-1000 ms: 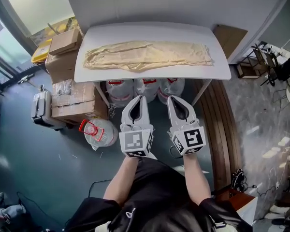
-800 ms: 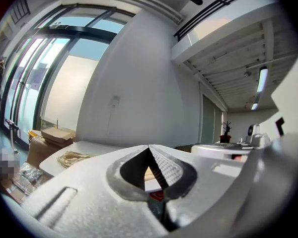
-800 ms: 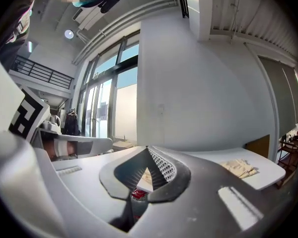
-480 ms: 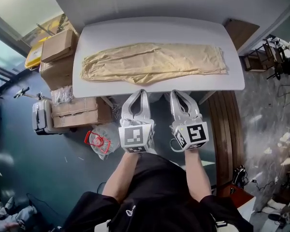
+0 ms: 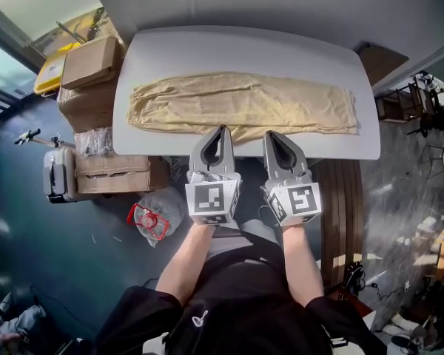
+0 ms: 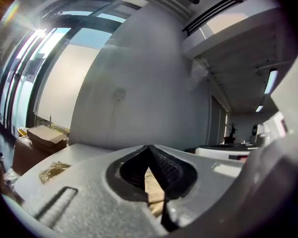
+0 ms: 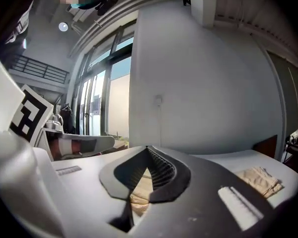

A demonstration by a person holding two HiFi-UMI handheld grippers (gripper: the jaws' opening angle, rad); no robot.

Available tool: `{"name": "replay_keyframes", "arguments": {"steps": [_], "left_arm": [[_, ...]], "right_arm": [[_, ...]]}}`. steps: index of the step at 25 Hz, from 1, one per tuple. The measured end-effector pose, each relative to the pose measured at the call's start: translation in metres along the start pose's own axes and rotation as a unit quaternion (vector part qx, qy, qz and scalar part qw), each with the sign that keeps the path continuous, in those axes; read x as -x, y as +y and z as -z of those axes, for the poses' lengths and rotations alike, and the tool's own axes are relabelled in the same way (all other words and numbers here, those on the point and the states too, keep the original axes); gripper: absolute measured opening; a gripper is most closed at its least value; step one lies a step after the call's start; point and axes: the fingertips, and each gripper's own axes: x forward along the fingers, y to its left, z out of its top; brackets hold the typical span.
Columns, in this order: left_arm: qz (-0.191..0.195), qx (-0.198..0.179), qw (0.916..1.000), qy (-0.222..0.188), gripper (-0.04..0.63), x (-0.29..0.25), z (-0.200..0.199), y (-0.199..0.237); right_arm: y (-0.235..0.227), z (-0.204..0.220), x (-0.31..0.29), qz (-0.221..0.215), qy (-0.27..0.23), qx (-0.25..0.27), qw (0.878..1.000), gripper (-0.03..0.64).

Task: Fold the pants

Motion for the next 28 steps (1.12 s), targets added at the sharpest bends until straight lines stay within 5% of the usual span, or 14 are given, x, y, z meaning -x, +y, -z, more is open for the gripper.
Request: {"name": "replay_keyframes", "arguments": {"steps": [15, 28], "left_arm": [[0.007, 0.001, 0.9998, 0.018, 0.003, -0.036, 0.005, -0.021], [-0.008, -0.004, 0.9997, 0.024, 0.003, -0.059, 0.001, -0.026]], "right_arm": [[-0.049, 0.005, -0.007, 0.019, 0.009, -0.024, 0.999, 0.005], [-0.066, -0.005, -0.026, -0.01, 0.004, -0.012, 1.0, 0.005]]}}
